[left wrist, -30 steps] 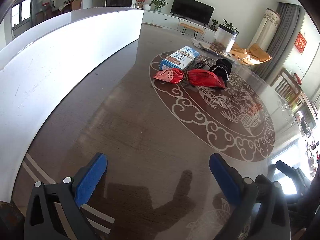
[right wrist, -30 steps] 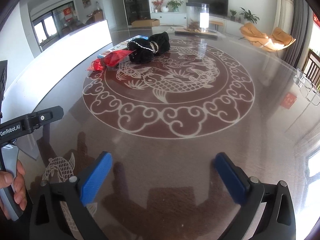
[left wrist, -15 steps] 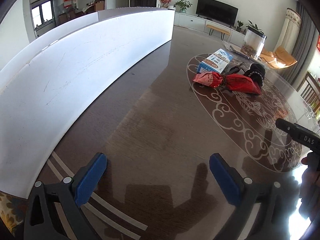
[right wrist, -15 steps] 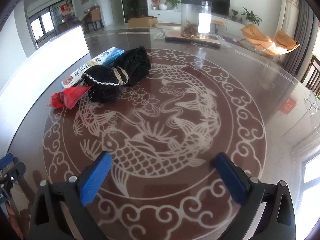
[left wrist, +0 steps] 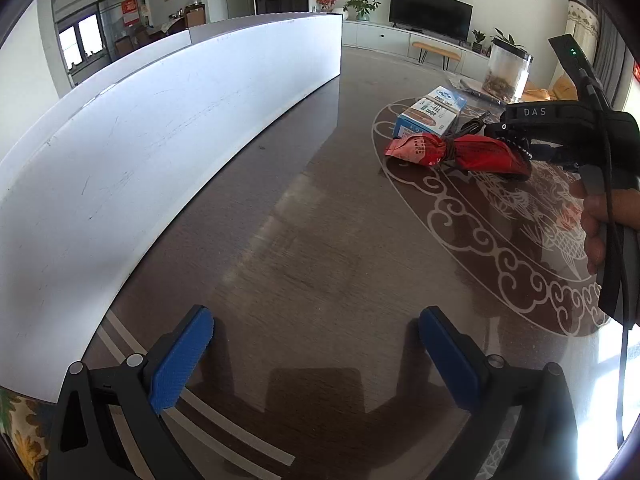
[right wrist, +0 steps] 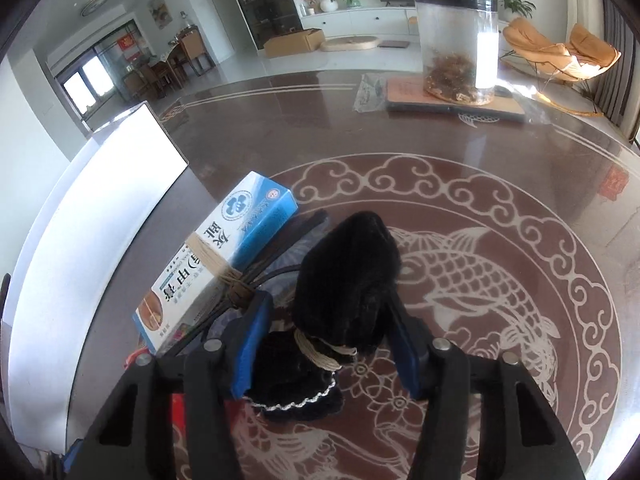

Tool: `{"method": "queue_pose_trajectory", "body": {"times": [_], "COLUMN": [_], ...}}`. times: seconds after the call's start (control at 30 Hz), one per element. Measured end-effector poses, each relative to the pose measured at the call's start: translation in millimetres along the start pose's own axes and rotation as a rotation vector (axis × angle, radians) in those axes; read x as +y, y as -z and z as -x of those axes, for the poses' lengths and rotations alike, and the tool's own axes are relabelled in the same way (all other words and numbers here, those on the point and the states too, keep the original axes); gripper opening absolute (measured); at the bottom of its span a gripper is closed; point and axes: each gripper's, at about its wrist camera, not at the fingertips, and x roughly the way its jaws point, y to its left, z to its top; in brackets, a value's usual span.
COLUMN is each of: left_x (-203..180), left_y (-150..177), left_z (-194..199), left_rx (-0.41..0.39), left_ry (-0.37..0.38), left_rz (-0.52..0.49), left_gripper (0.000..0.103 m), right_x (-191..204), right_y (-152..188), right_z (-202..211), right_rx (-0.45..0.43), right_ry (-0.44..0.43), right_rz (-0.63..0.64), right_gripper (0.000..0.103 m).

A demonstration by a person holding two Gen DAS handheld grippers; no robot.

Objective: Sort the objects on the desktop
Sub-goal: 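Grasp the black velvet pouch with the right gripper while the left grasps the red candy bag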

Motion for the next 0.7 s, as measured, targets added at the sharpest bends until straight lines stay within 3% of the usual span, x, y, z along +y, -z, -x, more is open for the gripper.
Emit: {"method": "queue_pose_trajectory", "body": {"times": [0.1, 0.17, 0.23, 0.3, 0.4, 0.5, 0.7], "left_x": [0.2, 1.8, 8.4, 16.7, 18.8, 16.4, -2.3], "left_y": [0.3, -0.5, -0.4, 0.8, 0.8, 0.8, -12.5], "left_z": [-0.1, 0.4, 5.8, 11.6, 14.4, 15.0, 18.6], "left_rx": [0.001, 0.005, -0.005, -0.021, -0.027, -0.02, -0.037], "left_ry": [-0.001, 0.012, 0.097, 0.198, 0.195, 0.242, 0.312], "left_rz": [0.002, 0.01, 0.052, 0.104, 0.116, 0.117, 0.085], "left_gripper": [0.103, 0.103, 0.103, 0.103, 0.103, 0.103, 0.103], "right_x": [26.7, 52.4, 68.6, 64.3, 45.4, 25.2, 1.7], "right_y": [24.0, 55.3, 85.9, 109.5, 135.8, 161.5, 197.0], "right_z": [10.2, 24.6, 40.6, 58.1, 78.0, 100.2, 131.0], "right_rx": [0.024, 0.049, 0.072, 0.073, 0.038, 0.004, -0.033], "right_ry": [-0.06, -0.109, -0.148, -0.174, -0.089, -0.023, -0.022], "right_rz": [0.169, 0.353, 0.472, 0.47, 0.434, 0.396, 0.306], "right_gripper": [0.046, 0.046, 0.046, 0.046, 0.046, 0.046, 0.046]}}
